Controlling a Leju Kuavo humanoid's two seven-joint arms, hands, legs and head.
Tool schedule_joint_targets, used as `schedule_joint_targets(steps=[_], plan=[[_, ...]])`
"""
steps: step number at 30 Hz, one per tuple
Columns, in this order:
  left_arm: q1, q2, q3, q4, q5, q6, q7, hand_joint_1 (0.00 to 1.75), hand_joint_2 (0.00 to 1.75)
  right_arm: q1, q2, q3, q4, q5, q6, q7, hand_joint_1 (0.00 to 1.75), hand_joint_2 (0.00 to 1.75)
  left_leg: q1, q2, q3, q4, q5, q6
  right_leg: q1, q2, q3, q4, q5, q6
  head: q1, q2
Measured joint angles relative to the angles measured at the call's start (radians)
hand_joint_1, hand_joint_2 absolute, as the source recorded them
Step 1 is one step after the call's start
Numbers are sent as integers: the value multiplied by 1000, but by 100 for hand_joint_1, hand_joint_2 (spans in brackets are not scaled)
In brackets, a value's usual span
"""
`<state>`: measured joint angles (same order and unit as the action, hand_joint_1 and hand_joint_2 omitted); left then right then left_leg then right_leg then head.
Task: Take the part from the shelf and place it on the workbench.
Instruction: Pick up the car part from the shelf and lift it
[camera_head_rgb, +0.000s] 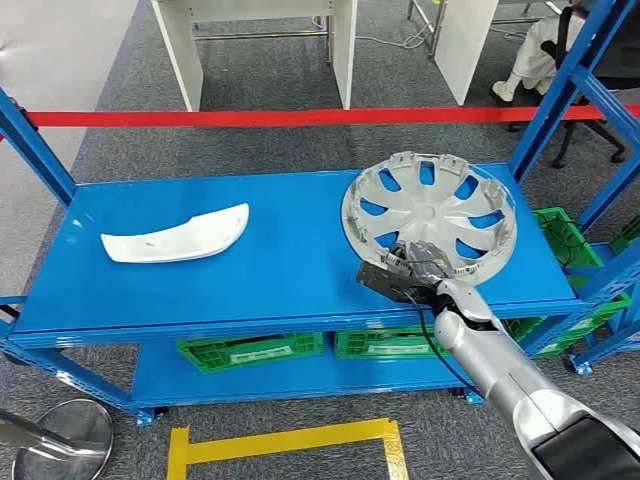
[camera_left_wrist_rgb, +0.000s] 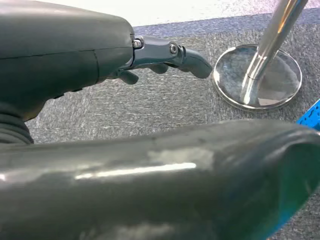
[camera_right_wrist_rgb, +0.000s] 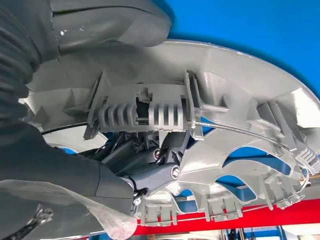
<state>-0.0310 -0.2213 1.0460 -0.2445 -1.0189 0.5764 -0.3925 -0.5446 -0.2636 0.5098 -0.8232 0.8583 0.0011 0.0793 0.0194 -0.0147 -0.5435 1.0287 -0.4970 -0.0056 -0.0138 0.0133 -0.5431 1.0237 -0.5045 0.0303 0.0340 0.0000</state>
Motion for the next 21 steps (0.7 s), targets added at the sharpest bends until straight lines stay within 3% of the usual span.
schedule_joint_targets(steps=[6, 9, 13, 16, 21], plan=[[0, 0, 3, 0, 6, -4, -9, 0, 0, 1, -1, 0, 0, -1, -1, 0, 175, 175, 0, 0, 0, 0, 0, 0, 0, 0, 0, 0, 0, 0, 0, 0], [0, 0, 11, 0, 28, -27, -54, 0, 0, 6, -6, 1, -3, -6, -2, 0, 175, 175, 0, 0, 0, 0, 0, 0, 0, 0, 0, 0, 0, 0, 0, 0], [0, 4, 21, 0, 56, -96, -151, 0, 175, 24, -25, 2, -27, -20, -3, 0, 175, 175, 0, 0, 0, 0, 0, 0, 0, -1, 0, 0, 0, 0, 0, 0], [0, 10, 30, 0, 66, -138, -202, 0, 175, 43, -44, 2, -55, -31, -3, -1, 175, 175, 0, 0, 0, 0, 0, 0, 0, -1, 1, 0, 0, 0, 0, 0], [0, 18, 42, 0, 84, -153, -217, 0, 175, 63, -62, 2, -88, -44, -6, -3, 175, 175, 0, 0, 0, 0, 0, 0, 0, -1, 1, 0, 0, 0, 0, 0]])
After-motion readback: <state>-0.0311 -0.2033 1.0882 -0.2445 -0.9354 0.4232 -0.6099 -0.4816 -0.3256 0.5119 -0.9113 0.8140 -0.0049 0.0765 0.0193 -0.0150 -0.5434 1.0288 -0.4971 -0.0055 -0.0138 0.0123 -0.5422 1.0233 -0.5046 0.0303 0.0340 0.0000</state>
